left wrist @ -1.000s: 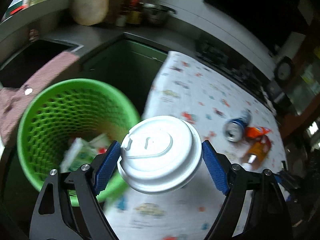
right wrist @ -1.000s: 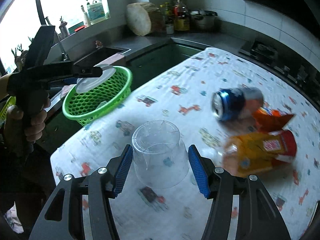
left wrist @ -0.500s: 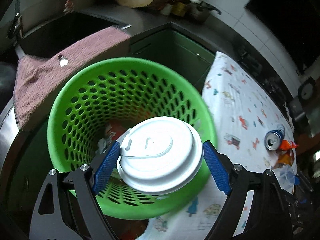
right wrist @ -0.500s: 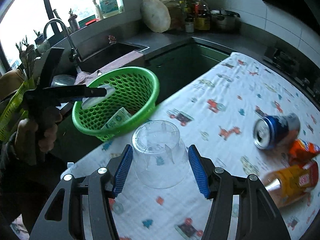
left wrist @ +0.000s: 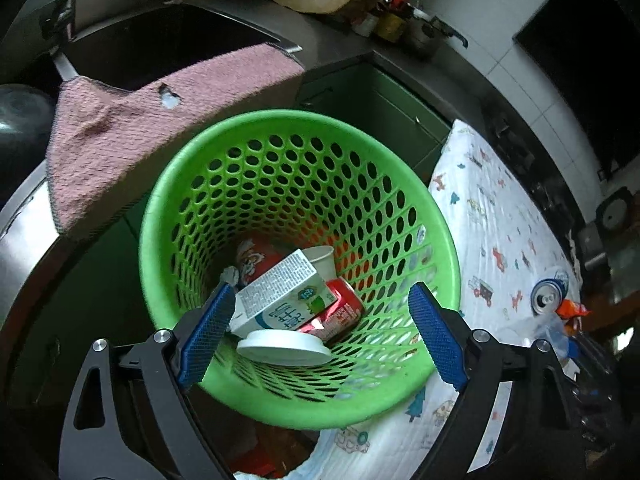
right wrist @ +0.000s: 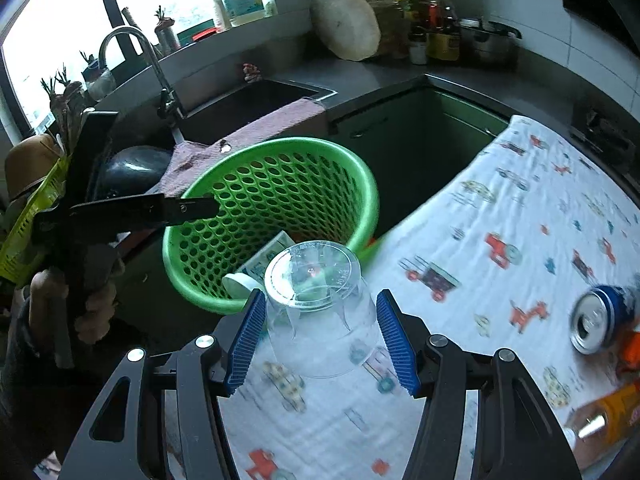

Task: Collect trash
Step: 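Carry the white lid and clear cup to the green basket and release both, then move the right tool to the orange Ovaltine snack bag and grasp it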

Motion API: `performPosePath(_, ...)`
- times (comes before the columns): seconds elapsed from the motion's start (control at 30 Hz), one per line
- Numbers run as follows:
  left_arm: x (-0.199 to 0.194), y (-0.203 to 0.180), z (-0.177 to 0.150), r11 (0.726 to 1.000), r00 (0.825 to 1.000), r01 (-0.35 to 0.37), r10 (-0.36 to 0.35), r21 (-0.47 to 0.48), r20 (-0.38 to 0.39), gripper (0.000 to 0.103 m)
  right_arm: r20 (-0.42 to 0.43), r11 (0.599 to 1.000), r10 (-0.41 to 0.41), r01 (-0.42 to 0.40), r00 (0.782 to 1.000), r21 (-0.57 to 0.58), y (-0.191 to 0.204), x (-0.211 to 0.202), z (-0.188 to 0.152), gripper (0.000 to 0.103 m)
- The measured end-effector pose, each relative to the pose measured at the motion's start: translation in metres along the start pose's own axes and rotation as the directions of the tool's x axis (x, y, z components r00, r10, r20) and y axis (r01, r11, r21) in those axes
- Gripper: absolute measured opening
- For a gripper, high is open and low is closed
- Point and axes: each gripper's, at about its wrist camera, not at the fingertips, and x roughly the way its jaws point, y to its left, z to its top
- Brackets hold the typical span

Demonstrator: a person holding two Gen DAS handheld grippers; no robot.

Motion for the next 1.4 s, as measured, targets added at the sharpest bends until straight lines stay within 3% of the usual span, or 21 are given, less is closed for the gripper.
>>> performPosePath(0.33, -0.030, 0.010, -0.005, 1.000, 0.998, -0.003, 0.004, -0.018, 0.057, 0.091, -0.020, 0.999, 0.040, -0.041, 0.999, -0.010, 0.026, 0.040, 0.021, 0.056)
performPosePath(0.63, -0.031, 0.013, -0.011, 1.000, 0.999, 0.004, -0.003, -0.031, 0.048, 0.091, -0.031, 0.998, 0.060, -0.061, 0.998, -0.010, 0.038, 0.064, 0.028, 0.056)
performPosePath(0.7, -0.031, 0.013, -0.012, 1.000, 0.999, 0.002, -0.001, -0.028, 0.048, 0.091, -0.025, 0.997, 0.072, -0.073, 0.997, -0.006, 0.039, 0.063, 0.027, 0.061)
performPosePath(1.0, -0.033, 0.006, -0.014, 1.000, 0.999, 0.013, -0.012, -0.020, 0.050, 0.091, 0.012, 0.999, 0.042, -0.042, 0.999, -0.002, 0.029, 0.030, 0.015, 0.065)
performPosePath(1.4, -0.030, -0.039, -0.029, 0.997, 0.998, 0.054, -0.056, 0.051, 0.027, 0.091, 0.042, 0.992, -0.089, 0.085, 0.995, 0.091, -0.038, -0.043, -0.031, 0.067)
